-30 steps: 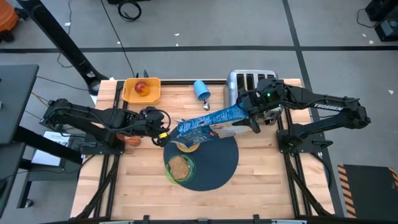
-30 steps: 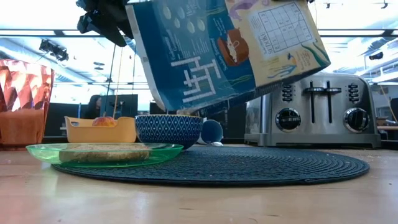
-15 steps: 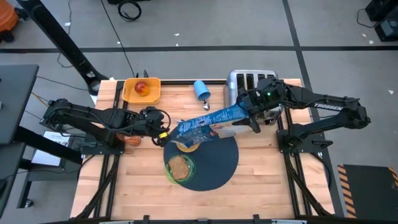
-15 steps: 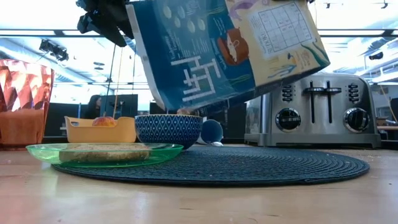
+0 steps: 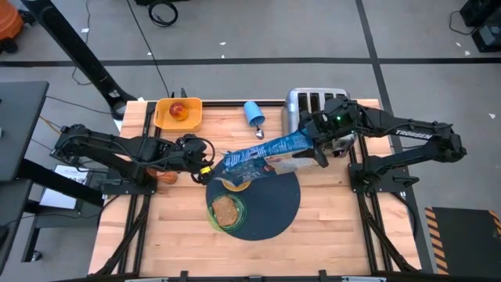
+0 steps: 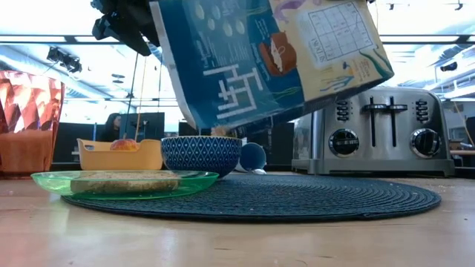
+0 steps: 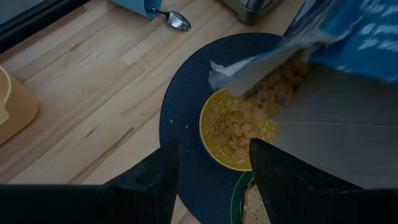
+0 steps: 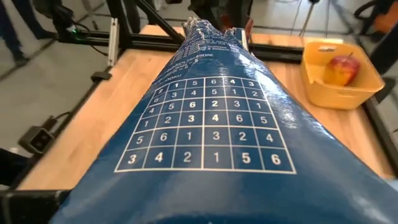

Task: Arrange a breakfast setting
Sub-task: Pour the cereal in the yellow bowl on the dark blue table mat

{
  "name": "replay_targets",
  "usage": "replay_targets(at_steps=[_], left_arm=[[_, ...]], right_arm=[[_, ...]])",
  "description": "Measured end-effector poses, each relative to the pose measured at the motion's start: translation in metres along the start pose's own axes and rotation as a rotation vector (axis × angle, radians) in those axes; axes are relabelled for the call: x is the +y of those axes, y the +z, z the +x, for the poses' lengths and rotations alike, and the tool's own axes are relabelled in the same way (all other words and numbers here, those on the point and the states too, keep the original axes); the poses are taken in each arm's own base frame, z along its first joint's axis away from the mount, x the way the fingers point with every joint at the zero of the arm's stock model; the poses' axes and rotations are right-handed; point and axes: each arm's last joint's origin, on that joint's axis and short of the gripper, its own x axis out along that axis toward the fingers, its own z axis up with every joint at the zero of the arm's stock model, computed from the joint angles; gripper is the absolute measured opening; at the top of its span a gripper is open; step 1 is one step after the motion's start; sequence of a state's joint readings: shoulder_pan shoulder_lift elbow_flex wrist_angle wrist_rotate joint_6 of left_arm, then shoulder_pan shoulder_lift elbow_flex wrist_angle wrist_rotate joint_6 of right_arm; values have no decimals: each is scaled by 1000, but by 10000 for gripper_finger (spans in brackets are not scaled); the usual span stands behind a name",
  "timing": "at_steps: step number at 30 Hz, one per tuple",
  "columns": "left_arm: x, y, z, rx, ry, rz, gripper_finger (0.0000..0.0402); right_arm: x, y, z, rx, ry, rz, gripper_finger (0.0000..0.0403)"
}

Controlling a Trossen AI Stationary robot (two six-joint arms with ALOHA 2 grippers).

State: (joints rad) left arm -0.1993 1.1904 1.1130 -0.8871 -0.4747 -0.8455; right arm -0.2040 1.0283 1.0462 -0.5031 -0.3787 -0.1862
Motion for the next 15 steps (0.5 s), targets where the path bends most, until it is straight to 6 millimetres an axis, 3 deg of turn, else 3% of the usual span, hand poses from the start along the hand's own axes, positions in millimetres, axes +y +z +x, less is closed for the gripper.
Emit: replay_targets(at_steps=[15], left_arm=[[0,0,0,0,0,-1,196]], right_arm=[[0,3,0,-30,-1,-9,274]])
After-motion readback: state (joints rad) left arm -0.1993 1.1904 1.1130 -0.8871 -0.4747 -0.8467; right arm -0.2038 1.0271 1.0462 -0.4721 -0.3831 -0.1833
